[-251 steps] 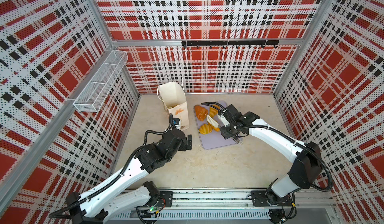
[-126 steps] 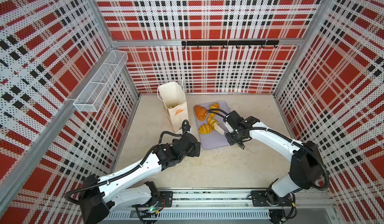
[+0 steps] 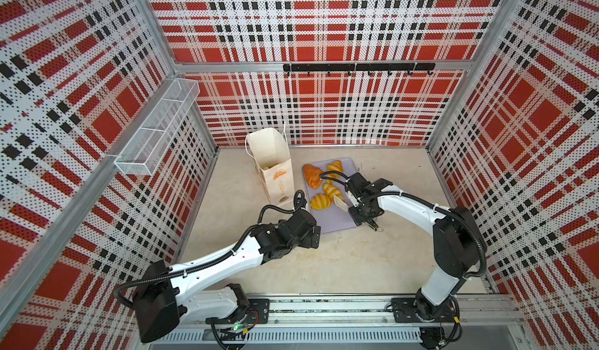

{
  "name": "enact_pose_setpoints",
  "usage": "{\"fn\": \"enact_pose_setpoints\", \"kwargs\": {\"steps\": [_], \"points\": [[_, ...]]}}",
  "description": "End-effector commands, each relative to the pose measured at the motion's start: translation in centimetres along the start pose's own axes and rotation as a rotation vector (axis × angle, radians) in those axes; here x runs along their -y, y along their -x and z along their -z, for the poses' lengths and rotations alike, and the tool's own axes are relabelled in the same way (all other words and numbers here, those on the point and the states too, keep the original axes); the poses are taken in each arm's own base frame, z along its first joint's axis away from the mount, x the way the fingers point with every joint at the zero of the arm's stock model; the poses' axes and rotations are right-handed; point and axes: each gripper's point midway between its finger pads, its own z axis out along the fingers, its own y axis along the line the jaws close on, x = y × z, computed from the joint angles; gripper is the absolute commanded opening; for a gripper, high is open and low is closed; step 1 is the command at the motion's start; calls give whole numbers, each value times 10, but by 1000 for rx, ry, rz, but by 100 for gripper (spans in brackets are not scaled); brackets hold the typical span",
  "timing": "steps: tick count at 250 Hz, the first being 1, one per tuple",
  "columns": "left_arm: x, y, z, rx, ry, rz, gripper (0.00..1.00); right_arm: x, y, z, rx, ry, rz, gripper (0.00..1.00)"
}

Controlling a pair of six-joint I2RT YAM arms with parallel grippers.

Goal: Place the fake bread into the paper bag
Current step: 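Lower the tongs with right gripper onto an orange elongated bun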

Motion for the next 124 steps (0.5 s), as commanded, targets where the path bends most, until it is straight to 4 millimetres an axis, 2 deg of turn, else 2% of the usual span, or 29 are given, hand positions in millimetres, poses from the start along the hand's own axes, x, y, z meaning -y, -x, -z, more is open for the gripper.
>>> {"fn": "enact_pose_setpoints", "kwargs": {"steps": [1,38,86,124], "points": [[4,2,-3,13,-5,22,99,4,19,2,31,-24,22,53],[4,2,-2,14,-1,20,100,4,27,-2,21,-29,39,51],[4,7,1,30,8,12,99,4,27,0,-1,-28,58,50],[6,9,0,26,7,0,100,1,22,-8,-44,-24,79,50]]}}
